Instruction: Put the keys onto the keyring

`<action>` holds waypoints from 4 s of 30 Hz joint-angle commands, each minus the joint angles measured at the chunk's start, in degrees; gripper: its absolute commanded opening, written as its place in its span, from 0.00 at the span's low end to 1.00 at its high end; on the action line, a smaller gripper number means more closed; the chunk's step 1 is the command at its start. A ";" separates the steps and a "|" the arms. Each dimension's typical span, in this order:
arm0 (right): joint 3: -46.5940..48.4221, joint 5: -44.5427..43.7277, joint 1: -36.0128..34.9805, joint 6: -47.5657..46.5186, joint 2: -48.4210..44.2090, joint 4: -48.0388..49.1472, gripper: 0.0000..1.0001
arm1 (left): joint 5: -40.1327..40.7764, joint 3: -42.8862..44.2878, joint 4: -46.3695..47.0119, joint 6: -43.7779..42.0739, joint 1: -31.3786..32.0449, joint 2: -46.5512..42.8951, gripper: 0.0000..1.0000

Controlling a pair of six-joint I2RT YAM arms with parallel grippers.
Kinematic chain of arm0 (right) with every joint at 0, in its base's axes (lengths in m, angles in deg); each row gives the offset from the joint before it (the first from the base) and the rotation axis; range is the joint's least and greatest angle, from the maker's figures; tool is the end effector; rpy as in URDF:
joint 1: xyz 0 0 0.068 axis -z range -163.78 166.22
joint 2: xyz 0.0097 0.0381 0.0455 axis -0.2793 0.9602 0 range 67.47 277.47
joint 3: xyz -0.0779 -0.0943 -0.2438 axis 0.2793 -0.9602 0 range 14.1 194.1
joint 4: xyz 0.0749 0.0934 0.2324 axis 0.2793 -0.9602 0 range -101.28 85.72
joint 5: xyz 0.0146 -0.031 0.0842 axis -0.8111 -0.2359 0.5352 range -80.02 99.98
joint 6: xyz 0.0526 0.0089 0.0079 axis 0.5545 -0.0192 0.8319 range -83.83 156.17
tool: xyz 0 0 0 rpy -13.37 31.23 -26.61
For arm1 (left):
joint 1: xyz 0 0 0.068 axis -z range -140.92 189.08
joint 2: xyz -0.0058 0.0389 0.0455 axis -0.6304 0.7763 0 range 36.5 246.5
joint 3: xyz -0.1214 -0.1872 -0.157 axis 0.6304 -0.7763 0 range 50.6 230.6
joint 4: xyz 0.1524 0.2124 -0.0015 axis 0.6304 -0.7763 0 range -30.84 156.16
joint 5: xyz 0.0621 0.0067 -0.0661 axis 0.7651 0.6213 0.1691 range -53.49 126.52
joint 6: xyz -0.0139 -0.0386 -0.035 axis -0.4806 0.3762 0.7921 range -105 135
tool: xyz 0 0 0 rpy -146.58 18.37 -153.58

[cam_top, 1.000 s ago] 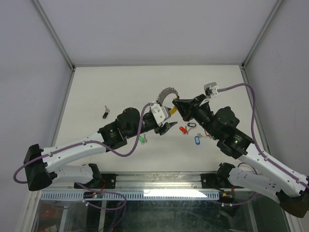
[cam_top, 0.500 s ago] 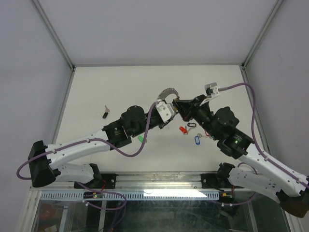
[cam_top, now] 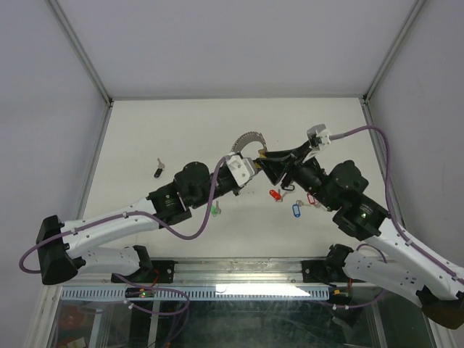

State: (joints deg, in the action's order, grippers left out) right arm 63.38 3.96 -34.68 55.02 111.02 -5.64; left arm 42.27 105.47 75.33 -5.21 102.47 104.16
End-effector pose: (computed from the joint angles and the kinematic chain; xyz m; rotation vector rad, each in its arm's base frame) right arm 0.1135 0.1338 0.3878 -0.3456 1.5237 0.8952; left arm 0.1290 -0.2498 0.3550 1.0448 1.2857 -0.4943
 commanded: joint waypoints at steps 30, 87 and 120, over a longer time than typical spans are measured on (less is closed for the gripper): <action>-3.01 12.31 -0.35 -33.72 -14.79 -0.63 0.47 | -31.46 -13.10 9.36 -11.89 -0.11 -17.09 0.00; -12.37 9.29 -22.43 -78.31 -3.60 36.87 0.42 | -57.89 -25.56 42.60 8.13 -16.14 -15.71 0.00; 0.81 -9.24 -22.93 -34.35 -10.42 4.15 0.35 | -56.30 -22.65 29.66 -1.48 -16.15 -18.26 0.00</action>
State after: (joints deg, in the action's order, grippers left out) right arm 54.29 6.58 -57.23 -3.10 98.67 6.51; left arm -14.53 79.51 107.33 -2.50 86.96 87.24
